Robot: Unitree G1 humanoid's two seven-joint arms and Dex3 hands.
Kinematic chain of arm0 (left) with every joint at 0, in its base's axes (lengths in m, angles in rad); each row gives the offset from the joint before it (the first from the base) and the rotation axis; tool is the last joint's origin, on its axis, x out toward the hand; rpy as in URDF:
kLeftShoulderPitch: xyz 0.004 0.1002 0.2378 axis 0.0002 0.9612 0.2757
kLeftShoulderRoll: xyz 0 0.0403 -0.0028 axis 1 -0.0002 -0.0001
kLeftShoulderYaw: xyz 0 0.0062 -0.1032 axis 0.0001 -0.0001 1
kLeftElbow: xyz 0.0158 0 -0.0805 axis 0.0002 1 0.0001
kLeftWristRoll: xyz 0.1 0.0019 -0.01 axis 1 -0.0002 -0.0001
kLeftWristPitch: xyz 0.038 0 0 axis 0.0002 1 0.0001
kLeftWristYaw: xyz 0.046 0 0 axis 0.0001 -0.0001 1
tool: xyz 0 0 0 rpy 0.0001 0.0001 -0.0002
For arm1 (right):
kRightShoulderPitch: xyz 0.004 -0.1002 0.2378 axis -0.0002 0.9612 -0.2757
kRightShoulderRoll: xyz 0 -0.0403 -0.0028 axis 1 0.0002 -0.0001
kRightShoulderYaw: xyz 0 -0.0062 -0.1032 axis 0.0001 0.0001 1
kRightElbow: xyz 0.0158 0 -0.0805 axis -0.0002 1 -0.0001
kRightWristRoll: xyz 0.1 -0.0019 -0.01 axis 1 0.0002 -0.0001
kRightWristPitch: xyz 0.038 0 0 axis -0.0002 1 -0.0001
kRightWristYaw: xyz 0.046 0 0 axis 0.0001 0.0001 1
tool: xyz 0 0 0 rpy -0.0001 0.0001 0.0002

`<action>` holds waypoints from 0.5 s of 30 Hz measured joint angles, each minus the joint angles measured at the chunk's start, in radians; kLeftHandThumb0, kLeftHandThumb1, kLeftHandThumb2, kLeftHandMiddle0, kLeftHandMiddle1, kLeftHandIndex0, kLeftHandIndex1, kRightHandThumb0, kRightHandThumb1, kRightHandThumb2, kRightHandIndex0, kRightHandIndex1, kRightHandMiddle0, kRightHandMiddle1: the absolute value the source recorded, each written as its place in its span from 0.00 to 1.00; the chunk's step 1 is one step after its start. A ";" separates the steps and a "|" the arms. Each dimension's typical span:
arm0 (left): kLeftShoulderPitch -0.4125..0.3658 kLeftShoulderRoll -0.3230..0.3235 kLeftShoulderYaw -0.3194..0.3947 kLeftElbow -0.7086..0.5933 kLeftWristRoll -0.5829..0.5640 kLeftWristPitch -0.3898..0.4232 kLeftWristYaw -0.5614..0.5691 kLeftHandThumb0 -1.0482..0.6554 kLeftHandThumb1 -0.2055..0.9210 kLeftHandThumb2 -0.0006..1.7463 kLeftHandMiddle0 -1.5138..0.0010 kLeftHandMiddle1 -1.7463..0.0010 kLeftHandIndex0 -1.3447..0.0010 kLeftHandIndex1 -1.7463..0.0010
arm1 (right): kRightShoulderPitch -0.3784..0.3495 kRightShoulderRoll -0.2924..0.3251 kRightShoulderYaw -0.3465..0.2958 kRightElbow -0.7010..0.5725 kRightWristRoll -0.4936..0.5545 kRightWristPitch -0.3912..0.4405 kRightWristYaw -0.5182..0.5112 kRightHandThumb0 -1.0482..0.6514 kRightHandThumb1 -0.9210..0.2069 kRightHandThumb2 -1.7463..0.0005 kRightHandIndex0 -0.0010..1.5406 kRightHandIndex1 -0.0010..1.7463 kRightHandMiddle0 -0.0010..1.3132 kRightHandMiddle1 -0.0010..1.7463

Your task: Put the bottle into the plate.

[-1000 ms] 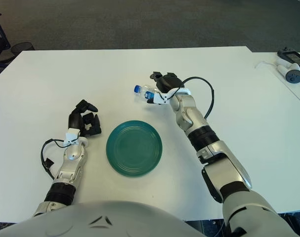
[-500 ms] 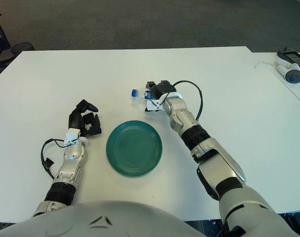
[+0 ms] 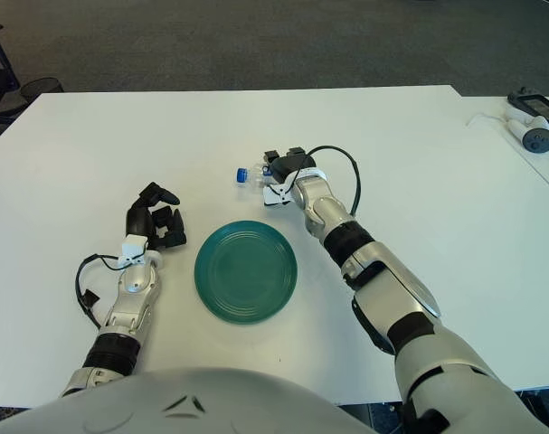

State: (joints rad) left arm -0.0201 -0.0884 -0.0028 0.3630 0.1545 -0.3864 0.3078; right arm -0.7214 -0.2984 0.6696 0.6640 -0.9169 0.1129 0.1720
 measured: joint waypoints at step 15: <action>0.002 0.000 -0.004 0.004 0.016 -0.008 0.011 0.27 0.24 0.93 0.13 0.00 0.38 0.00 | -0.024 0.010 0.041 0.039 -0.016 0.003 -0.002 0.16 0.00 0.73 0.05 0.13 0.00 0.22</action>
State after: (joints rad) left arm -0.0182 -0.0882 -0.0070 0.3666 0.1704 -0.3946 0.3186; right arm -0.7459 -0.2888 0.7107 0.7030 -0.9331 0.1158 0.1696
